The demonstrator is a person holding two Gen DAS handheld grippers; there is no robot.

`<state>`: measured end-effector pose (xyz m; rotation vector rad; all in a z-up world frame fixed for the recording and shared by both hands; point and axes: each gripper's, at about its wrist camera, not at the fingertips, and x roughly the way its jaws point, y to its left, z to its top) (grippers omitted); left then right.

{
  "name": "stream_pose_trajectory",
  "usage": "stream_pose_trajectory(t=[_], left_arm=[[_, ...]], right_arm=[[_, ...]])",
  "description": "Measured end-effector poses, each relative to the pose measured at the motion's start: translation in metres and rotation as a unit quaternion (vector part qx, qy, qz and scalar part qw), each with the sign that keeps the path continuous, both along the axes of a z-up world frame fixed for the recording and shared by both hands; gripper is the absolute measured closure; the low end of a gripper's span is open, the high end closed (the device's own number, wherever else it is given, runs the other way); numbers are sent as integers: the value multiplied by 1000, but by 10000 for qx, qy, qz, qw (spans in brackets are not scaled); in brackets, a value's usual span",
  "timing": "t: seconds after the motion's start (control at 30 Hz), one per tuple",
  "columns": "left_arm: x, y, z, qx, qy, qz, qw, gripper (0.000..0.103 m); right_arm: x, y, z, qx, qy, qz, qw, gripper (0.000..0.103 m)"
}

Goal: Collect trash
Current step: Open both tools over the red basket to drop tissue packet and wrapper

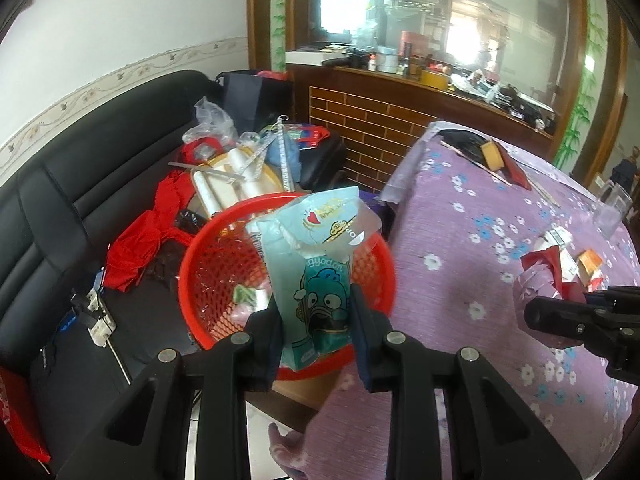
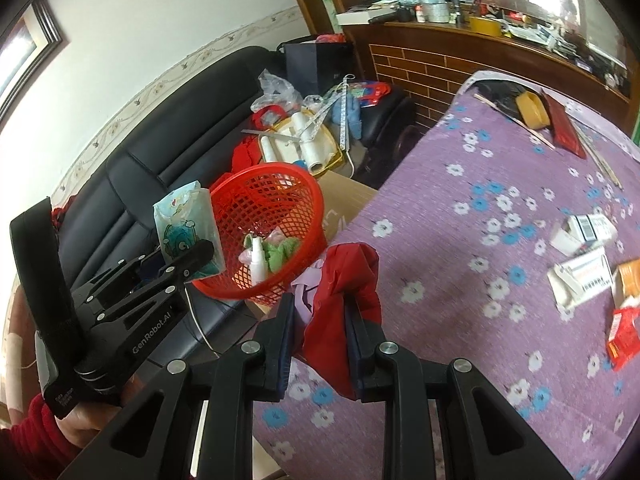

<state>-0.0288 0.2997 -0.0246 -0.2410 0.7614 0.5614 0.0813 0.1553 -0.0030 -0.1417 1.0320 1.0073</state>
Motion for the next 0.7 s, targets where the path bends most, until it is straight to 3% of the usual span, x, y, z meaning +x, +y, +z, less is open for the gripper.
stream_pose_trajectory(t=[0.7], left_arm=[[-9, 65, -8, -309, -40, 478, 9984, 74]], right_arm=[[16, 115, 13, -30, 40, 613, 9981, 76]])
